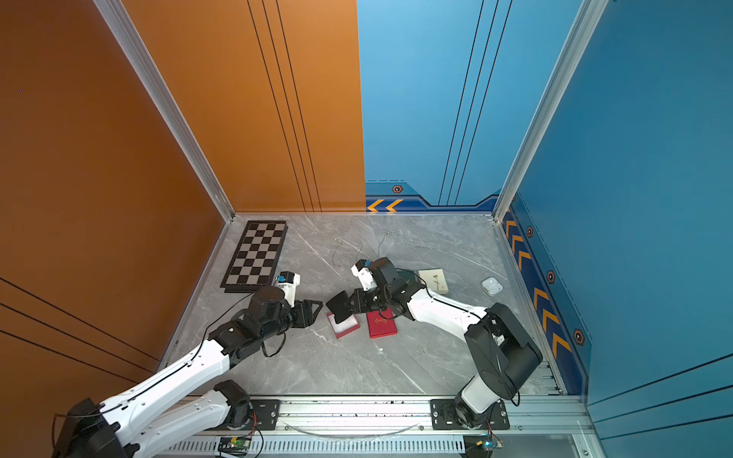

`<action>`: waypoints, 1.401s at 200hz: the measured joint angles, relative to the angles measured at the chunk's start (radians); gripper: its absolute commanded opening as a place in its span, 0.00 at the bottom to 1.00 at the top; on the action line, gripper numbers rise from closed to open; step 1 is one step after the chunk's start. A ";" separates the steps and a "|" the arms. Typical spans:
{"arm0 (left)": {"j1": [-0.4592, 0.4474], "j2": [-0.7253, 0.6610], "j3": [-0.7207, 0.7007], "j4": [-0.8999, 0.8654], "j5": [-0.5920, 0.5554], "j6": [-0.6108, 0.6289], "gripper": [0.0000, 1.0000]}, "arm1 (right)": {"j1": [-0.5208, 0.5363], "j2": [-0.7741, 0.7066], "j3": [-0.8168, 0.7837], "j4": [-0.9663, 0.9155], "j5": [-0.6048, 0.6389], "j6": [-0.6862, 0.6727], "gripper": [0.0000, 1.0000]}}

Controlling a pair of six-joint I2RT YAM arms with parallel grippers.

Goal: Take the necklace out of the lift-off lid jewelry box
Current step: Place the inner lining in the jewelry box.

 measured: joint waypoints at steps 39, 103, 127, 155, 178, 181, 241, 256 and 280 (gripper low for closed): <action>-0.032 0.037 0.003 -0.002 -0.007 0.003 0.54 | 0.037 0.035 0.003 -0.023 0.019 0.010 0.04; -0.077 0.102 0.006 0.036 -0.006 -0.002 0.47 | 0.042 0.058 0.008 -0.037 0.047 0.025 0.03; -0.093 0.145 0.006 0.063 -0.003 -0.002 0.46 | 0.042 0.058 0.008 -0.041 0.055 0.028 0.03; -0.105 0.187 0.013 0.087 0.006 -0.003 0.45 | 0.042 0.063 0.008 -0.041 0.070 0.029 0.03; -0.117 0.214 0.026 0.108 0.013 -0.004 0.45 | 0.042 0.081 0.008 -0.042 0.073 0.029 0.03; -0.118 0.217 0.028 0.111 0.013 -0.004 0.45 | 0.042 0.084 0.008 -0.042 0.073 0.029 0.03; -0.132 0.296 0.043 0.183 0.048 -0.013 0.43 | 0.042 0.140 0.017 -0.043 0.075 0.029 0.03; -0.137 0.316 0.045 0.189 0.055 -0.014 0.42 | 0.042 0.156 0.023 -0.045 0.084 0.029 0.03; -0.138 0.341 0.045 0.193 0.059 -0.020 0.41 | 0.042 0.167 0.030 -0.059 0.100 0.029 0.03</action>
